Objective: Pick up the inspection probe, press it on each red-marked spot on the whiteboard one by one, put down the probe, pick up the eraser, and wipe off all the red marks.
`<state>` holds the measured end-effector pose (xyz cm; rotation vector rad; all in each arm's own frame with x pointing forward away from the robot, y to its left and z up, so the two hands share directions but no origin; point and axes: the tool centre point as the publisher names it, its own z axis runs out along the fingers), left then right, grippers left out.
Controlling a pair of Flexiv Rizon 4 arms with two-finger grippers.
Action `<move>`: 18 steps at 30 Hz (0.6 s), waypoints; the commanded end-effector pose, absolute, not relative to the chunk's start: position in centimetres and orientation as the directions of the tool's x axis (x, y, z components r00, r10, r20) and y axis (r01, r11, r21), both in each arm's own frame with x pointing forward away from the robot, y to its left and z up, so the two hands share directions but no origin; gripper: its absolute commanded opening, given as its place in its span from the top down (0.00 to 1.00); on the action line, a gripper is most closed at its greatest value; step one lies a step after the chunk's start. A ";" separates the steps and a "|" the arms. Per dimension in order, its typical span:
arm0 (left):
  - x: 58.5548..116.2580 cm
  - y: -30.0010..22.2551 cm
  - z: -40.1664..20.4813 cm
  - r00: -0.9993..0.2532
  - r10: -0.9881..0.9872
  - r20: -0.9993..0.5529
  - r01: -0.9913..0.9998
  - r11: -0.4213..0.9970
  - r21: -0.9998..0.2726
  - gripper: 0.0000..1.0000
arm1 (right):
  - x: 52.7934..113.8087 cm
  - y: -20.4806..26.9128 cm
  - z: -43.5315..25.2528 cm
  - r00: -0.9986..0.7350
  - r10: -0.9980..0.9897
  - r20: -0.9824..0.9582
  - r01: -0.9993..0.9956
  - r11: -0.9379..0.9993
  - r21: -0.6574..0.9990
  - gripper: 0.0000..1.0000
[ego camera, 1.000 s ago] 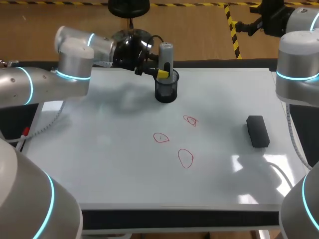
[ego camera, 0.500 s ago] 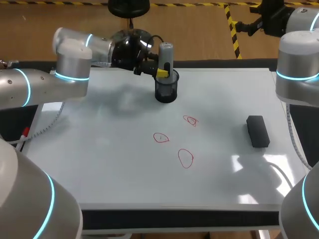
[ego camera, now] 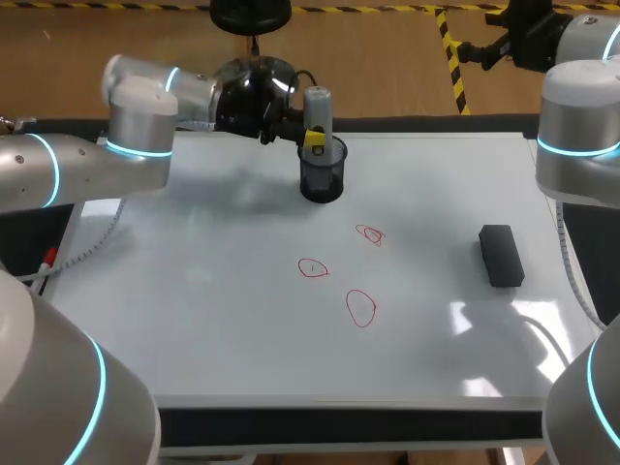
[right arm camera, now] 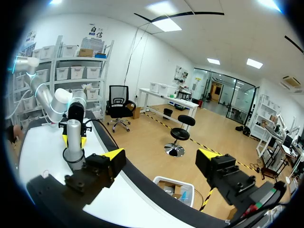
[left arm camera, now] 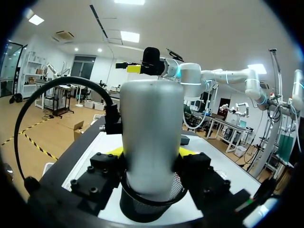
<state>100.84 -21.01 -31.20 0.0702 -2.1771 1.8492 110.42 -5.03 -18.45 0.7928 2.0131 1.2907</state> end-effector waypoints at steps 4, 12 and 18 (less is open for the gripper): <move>100.8 -20.9 -31.1 -0.960 0.148 0.238 -0.211 0.177 -0.961 1.00 | 110.4 -5.0 -18.4 -0.633 0.754 -0.174 0.157 0.345 0.925 0.00; 100.3 -20.7 -30.5 -0.970 0.140 0.197 -0.168 0.191 -0.967 1.00 | 110.4 -5.0 -18.4 -0.633 0.754 -0.174 0.157 0.345 0.925 0.00; 99.7 -20.6 -30.3 -0.982 0.127 0.142 -0.112 0.217 -0.970 1.00 | 110.4 -5.0 -18.4 -0.633 0.754 -0.174 0.157 0.345 0.925 0.00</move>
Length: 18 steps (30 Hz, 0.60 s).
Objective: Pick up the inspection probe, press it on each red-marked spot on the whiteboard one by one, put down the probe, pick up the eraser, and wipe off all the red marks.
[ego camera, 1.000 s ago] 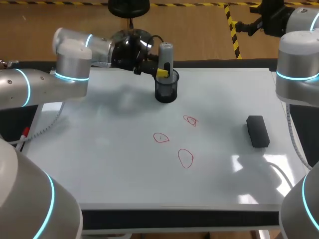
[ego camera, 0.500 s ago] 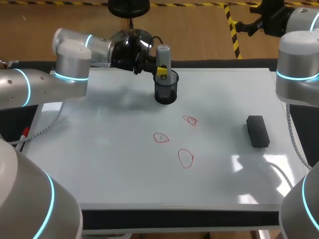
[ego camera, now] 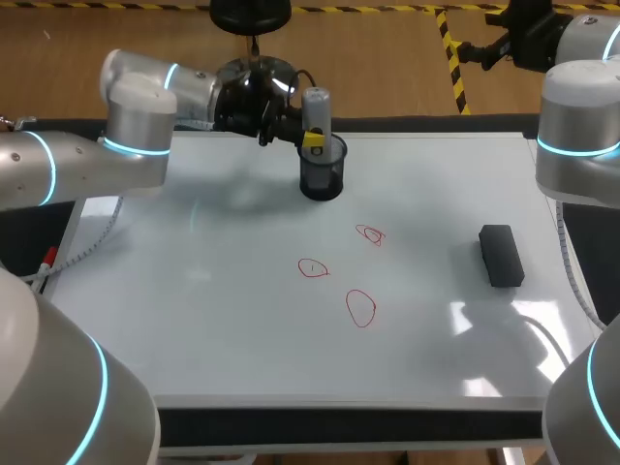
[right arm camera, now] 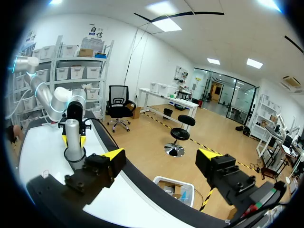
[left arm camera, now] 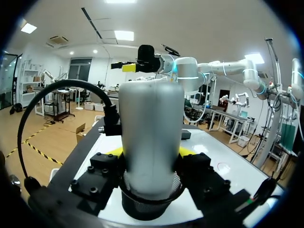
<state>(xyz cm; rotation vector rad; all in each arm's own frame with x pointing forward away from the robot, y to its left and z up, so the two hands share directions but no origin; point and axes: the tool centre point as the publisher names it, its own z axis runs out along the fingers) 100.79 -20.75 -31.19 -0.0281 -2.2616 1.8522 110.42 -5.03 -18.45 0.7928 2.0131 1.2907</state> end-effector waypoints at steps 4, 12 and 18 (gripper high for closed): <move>99.5 -20.6 -30.2 -0.985 0.123 0.122 -0.092 0.225 -0.970 1.00 | 110.4 -5.0 -18.4 -0.633 0.754 -0.174 0.157 0.345 0.925 0.00; 98.8 -20.5 -30.1 -0.991 0.122 0.053 -0.024 0.230 -0.973 1.00 | 110.4 -5.0 -18.4 -0.633 0.754 -0.174 0.157 0.345 0.925 0.00; 98.5 -20.4 -30.1 -0.992 0.122 0.034 -0.006 0.228 -0.974 1.00 | 110.4 -5.0 -18.4 -0.633 0.754 -0.174 0.157 0.345 0.925 0.00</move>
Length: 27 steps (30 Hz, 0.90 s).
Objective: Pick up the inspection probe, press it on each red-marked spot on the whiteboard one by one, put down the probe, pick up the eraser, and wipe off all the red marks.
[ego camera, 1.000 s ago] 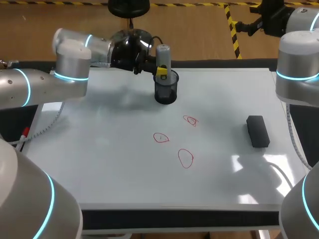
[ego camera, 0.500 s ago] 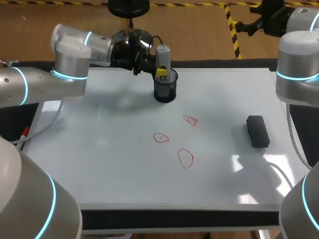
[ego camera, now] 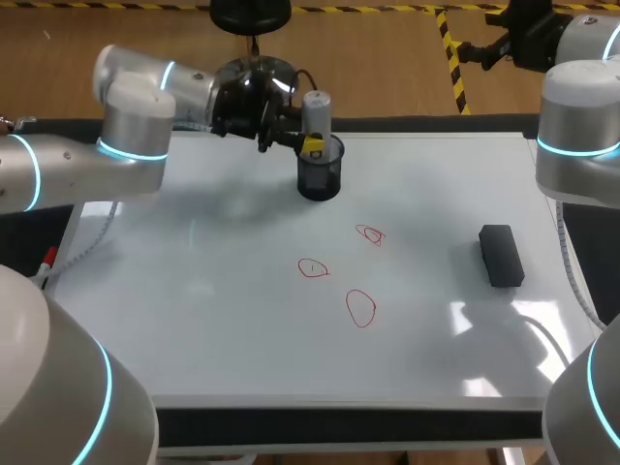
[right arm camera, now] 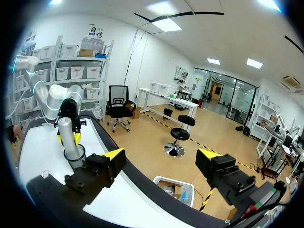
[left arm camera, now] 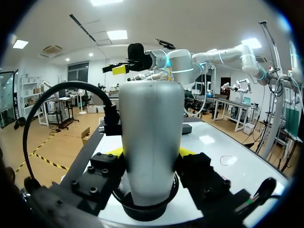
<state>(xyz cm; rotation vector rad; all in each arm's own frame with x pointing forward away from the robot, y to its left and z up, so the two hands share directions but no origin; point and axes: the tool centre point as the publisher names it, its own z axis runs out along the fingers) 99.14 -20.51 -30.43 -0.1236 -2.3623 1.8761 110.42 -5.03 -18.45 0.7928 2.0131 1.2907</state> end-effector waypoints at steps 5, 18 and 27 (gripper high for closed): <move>98.3 -20.3 -30.1 -0.992 0.126 0.007 0.022 0.225 -0.974 1.00 | 110.4 -5.0 -18.4 -0.633 0.754 -0.174 0.157 0.345 0.925 0.00; 98.4 -20.2 -30.1 -0.991 0.131 0.002 0.028 0.228 -0.973 1.00 | 110.4 -5.0 -18.4 -0.633 0.754 -0.174 0.157 0.345 0.925 0.00; 98.4 -20.2 -30.1 -0.991 0.131 0.002 0.028 0.228 -0.973 1.00 | 110.4 -5.0 -18.4 -0.633 0.754 -0.174 0.157 0.345 0.925 0.00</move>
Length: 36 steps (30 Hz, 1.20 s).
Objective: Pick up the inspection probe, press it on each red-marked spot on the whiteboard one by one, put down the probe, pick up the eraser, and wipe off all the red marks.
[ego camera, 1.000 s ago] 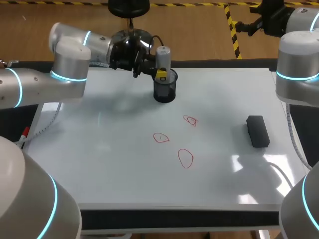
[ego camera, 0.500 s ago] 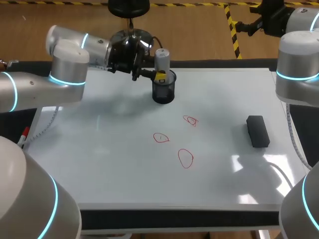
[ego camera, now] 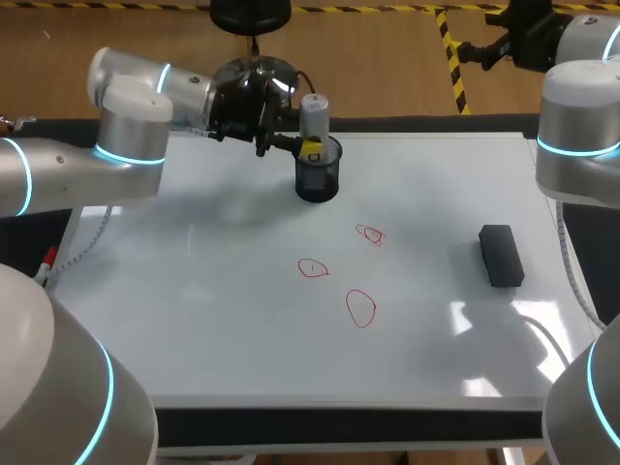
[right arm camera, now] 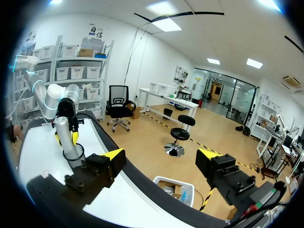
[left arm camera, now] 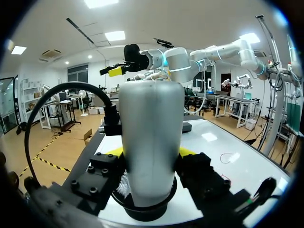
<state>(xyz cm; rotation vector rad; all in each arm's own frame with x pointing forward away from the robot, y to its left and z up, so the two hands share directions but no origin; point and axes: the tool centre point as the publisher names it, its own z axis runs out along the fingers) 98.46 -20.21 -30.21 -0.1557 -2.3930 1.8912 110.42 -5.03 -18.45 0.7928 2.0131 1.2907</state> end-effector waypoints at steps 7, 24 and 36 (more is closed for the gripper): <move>98.4 -20.2 -30.1 -0.991 0.131 0.002 0.028 0.228 -0.973 1.00 | 110.4 -5.0 -18.4 -0.633 0.754 -0.174 0.157 0.345 0.925 0.00; 98.4 -20.8 -27.8 -0.986 0.165 -0.040 0.079 0.237 -0.968 1.00 | 110.4 -5.0 -18.4 -0.633 0.754 -0.174 0.157 0.345 0.925 0.00; 98.5 -20.2 -26.3 -0.984 0.168 -0.061 0.098 0.221 -0.970 1.00 | 110.4 -5.0 -18.4 -0.633 0.754 -0.174 0.157 0.345 0.925 0.00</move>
